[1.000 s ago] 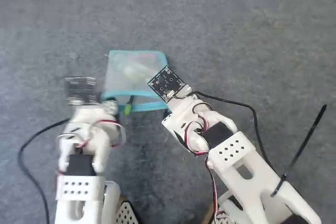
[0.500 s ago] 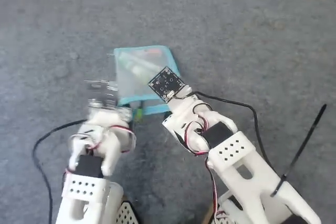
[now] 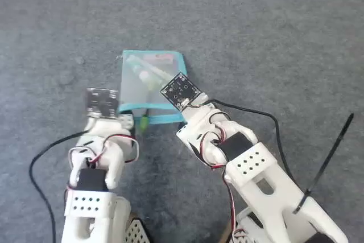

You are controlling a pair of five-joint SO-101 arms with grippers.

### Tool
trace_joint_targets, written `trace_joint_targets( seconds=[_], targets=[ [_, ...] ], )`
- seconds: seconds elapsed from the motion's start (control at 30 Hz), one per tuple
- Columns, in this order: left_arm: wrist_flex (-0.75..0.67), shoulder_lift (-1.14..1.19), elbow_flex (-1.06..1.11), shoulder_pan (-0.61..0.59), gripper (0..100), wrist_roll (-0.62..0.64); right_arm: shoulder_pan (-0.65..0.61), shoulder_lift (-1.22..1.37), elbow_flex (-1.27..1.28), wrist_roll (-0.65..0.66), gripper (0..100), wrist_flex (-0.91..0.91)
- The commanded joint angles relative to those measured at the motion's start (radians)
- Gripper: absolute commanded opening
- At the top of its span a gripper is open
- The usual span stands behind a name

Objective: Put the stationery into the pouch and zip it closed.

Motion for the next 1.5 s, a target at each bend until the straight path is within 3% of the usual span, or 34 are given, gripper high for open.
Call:
trace_joint_targets(
  seconds=[0.0, 0.13, 0.47, 0.67, 0.8, 0.9, 0.97, 1.03, 1.13, 1.2, 1.37, 1.47],
  targets=[
    [0.0, -0.025, -0.044, -0.041, 1, 0.04, 0.01, -0.004, -0.018, -0.005, 22.1, 0.002],
    [-0.029, -0.023, -0.042, -0.106, 1, 0.075, 0.012, -0.004, -0.017, -0.003, 22.1, 0.002],
    [-0.026, -0.023, -0.022, 0.003, 1, 0.041, 0.01, -0.002, 0.046, -0.003, 21.3, -0.101],
    [-0.031, -0.023, -0.025, -0.003, 1, 0.041, 0.031, -0.016, -0.002, 0.006, 1.9, -0.094],
    [-0.034, -0.025, -0.028, -0.003, 1, 0.041, 0.111, -0.09, -0.23, 0.025, 1.3, 0.062],
    [-0.057, -0.025, -0.022, 0.002, 1, 0.043, 0.044, -0.211, -0.371, 0.031, 1.4, 0.274],
    [-0.092, -0.018, -0.01, 0.005, 1, 0.043, -0.024, -0.295, -0.339, 0.032, 1.5, 0.321],
    [-0.129, -0.017, 0.01, 0.015, 1, 0.043, -0.047, -0.334, -0.187, 0.034, 1.5, 0.252],
    [-0.133, -0.017, 0.042, 0.083, 1, 0.038, 0.004, -0.288, 0.098, 0.057, 1.6, -0.018],
    [-0.126, -0.023, 0.041, 0.115, 1, 0.012, 0.033, -0.226, 0.138, 0.094, 1.6, -0.122],
    [0.026, -0.126, -0.099, -0.104, 1, 0.048, 0.058, -0.214, -0.104, 0.064, 1.6, 0.151],
    [0.029, -0.196, -0.012, -0.058, 1, 0.063, 0.058, -0.236, -0.08, 0.066, 1.6, 0.122]
  ],
)
